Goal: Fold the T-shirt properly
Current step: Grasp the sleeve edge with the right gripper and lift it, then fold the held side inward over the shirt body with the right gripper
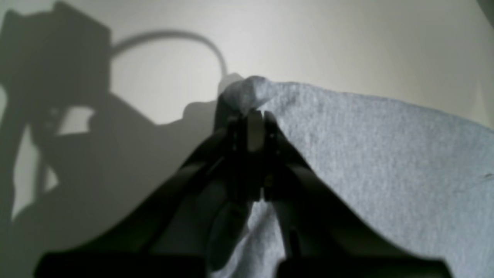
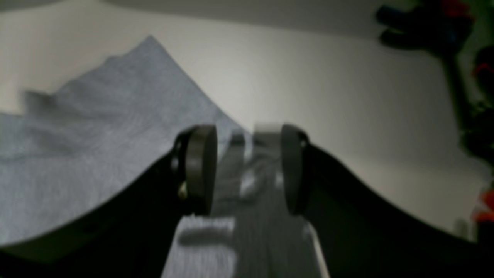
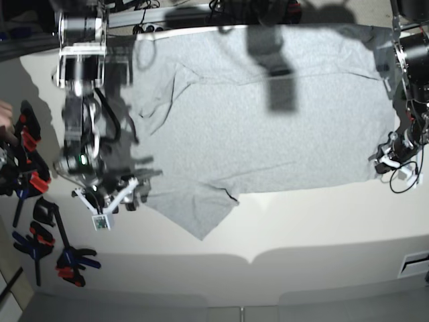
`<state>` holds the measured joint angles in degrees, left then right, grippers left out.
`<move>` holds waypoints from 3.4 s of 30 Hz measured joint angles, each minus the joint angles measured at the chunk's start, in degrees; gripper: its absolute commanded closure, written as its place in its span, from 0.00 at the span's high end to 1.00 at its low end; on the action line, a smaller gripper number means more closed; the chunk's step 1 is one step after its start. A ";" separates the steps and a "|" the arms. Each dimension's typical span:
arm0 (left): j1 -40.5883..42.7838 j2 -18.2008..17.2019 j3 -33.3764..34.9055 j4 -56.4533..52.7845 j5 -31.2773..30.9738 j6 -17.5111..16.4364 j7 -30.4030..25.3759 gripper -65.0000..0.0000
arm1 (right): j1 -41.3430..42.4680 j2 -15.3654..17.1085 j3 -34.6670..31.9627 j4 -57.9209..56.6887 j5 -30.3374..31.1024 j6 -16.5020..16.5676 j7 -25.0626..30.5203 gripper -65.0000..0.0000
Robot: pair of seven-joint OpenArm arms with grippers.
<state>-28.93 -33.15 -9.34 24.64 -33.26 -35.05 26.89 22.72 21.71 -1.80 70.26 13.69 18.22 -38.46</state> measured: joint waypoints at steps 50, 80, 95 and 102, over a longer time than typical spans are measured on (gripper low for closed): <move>-6.45 0.11 0.02 -0.15 -3.32 0.00 3.19 0.00 | 24.61 -9.07 -8.02 -38.97 -7.43 3.19 4.35 0.00; 35.23 -0.02 0.35 69.26 12.17 24.96 12.52 0.00 | -3.02 -9.22 11.13 3.45 -4.70 10.54 -5.35 0.00; 39.32 -0.04 -0.35 83.38 23.89 30.73 19.65 0.00 | -10.40 -9.01 15.91 12.26 -0.85 14.14 -7.10 0.00; 42.69 -0.20 -0.48 83.58 23.74 30.77 21.68 0.00 | -10.84 -6.12 16.24 13.49 -3.15 14.16 -8.00 0.00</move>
<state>13.76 -33.34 -9.82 108.22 -9.52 -4.27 48.58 11.88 15.59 14.44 83.74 10.55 32.38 -46.46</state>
